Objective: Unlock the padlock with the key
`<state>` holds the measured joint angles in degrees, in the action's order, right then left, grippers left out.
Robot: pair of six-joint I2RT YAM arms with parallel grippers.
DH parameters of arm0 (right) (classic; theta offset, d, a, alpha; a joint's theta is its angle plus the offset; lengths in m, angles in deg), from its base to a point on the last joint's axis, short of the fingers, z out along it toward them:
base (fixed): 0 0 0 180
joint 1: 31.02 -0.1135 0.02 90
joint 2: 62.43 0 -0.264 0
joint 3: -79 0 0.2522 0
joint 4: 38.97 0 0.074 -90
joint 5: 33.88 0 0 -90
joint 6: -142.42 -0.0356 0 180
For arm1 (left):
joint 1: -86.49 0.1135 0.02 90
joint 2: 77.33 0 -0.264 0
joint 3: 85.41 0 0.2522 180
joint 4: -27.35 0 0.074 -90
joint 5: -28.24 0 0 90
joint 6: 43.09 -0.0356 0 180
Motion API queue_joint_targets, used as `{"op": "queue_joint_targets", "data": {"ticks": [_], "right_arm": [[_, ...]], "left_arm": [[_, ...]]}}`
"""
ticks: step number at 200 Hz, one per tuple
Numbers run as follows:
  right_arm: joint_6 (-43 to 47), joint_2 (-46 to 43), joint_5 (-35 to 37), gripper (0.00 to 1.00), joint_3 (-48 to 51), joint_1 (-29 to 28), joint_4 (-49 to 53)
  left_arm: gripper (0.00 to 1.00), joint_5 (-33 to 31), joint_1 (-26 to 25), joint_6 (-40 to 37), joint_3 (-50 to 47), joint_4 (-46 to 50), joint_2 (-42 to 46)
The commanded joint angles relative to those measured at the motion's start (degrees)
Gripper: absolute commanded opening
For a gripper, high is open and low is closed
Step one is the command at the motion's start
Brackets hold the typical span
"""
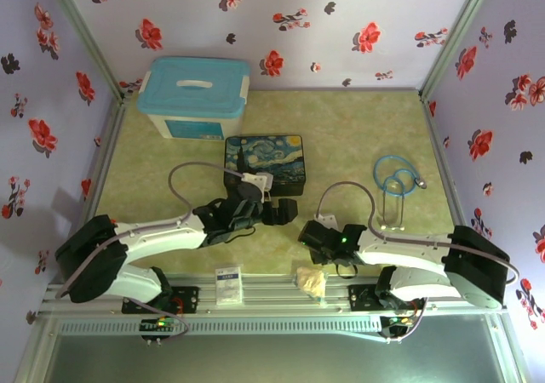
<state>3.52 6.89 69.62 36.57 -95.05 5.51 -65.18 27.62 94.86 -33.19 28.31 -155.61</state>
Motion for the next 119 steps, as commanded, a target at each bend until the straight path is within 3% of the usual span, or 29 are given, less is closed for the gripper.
{"op": "queue_joint_targets", "data": {"ticks": [1,40,77,95,119], "right_arm": [[-1.2,2.3,-1.9,0.44,2.2,-0.5,-5.5],[-5.2,4.7,-1.3,0.38,2.4,-0.3,-13.9],[-5.4,4.0,0.6,0.34,-0.1,0.2,-11.0],[-4.6,1.2,-0.4,0.36,0.2,1.2,-9.9],[1.8,-1.6,1.0,0.46,-1.7,2.6,-3.6]], "left_arm": [[1.0,-2.8,0.1,0.6,-1.6,0.0,3.1],[1.0,-5.7,1.2,1.0,-4.3,0.6,7.9],[1.0,-6.1,2.2,1.8,-6.0,0.9,10.4],[1.0,-6.1,2.4,1.9,-6.4,1.1,10.6],[1.0,-6.1,2.4,1.8,-6.3,1.0,10.8]]}}
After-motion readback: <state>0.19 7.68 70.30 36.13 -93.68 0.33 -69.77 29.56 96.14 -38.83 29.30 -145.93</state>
